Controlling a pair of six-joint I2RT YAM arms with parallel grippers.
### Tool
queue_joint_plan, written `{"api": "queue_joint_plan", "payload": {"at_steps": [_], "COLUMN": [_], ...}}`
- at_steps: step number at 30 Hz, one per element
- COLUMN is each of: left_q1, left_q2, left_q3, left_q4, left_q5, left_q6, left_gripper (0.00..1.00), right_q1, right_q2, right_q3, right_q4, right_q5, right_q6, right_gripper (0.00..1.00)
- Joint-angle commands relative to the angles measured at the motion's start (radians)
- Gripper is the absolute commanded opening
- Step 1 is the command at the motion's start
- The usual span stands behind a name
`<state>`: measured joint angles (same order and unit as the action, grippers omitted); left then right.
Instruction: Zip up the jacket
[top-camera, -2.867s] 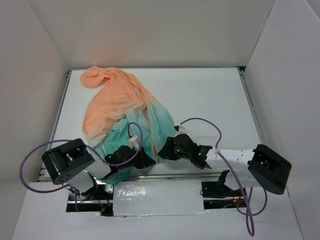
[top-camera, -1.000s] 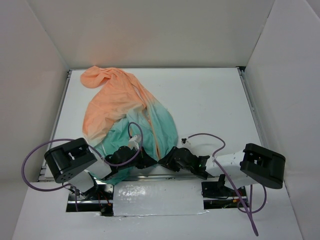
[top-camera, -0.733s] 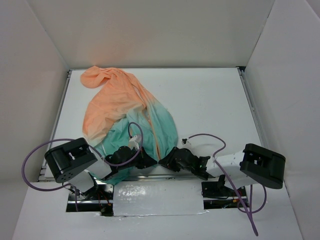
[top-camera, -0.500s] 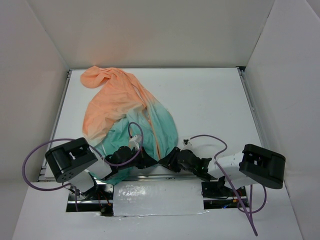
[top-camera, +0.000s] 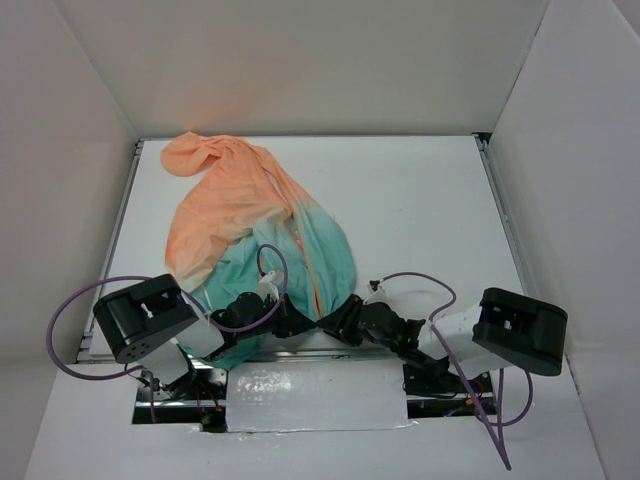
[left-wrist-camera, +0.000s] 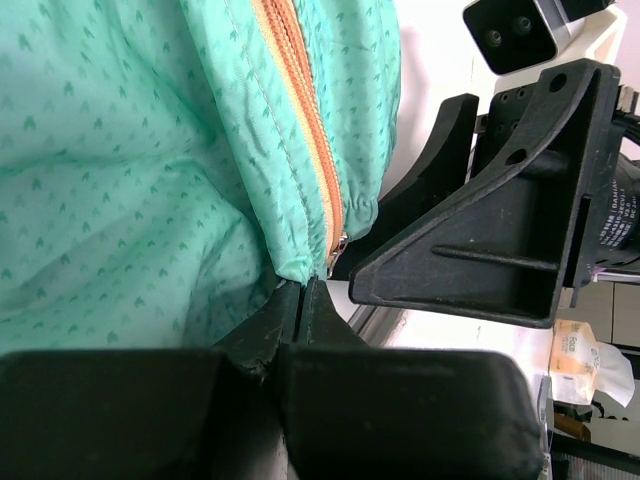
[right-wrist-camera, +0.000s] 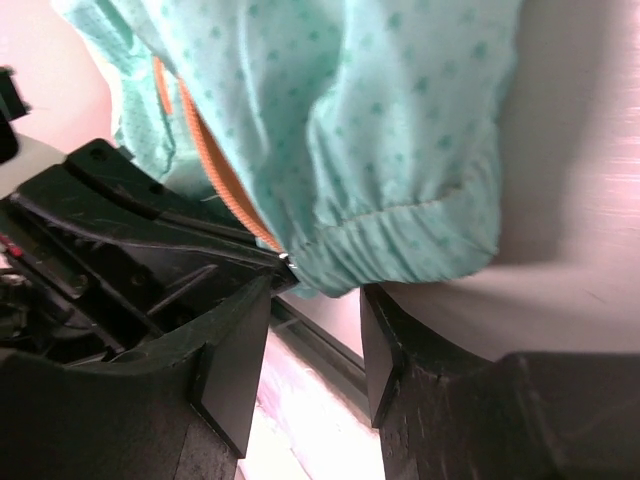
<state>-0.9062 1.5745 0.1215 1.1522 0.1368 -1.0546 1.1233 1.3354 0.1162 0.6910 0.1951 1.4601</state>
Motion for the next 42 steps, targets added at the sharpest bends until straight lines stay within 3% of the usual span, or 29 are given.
{"api": "queue_joint_plan", "payload": {"at_steps": [1,6,19,33,42], "left_q1": [-0.005,-0.005,-0.007,-0.007,-0.007], "left_q2": [0.016,0.018,0.013,0.004,0.001], "left_q3": [0.01,0.007,0.001,0.007,0.007], "left_q4": [0.089,0.101,0.109,0.087,0.072], "left_q5": [0.023,0.026,0.024,0.017,0.014], "left_q6": [-0.01,-0.012,-0.018,-0.012,-0.005], "left_gripper": [0.0,0.0,0.0,0.0,0.0], "right_q1": [0.006,0.006,0.006,0.006,0.006], "right_q2": [0.025,0.068,0.057,-0.065,-0.053], "right_q3": [-0.016,-0.043,-0.036,-0.026,-0.01], "right_q4": [0.106,0.226,0.219,0.076,0.05], "right_q5": [0.01,0.003,0.015,0.059,0.046], "right_q6": [0.011,0.019,-0.007,-0.038,-0.038], "right_gripper": [0.48,0.48,0.46,0.29,0.19]}}
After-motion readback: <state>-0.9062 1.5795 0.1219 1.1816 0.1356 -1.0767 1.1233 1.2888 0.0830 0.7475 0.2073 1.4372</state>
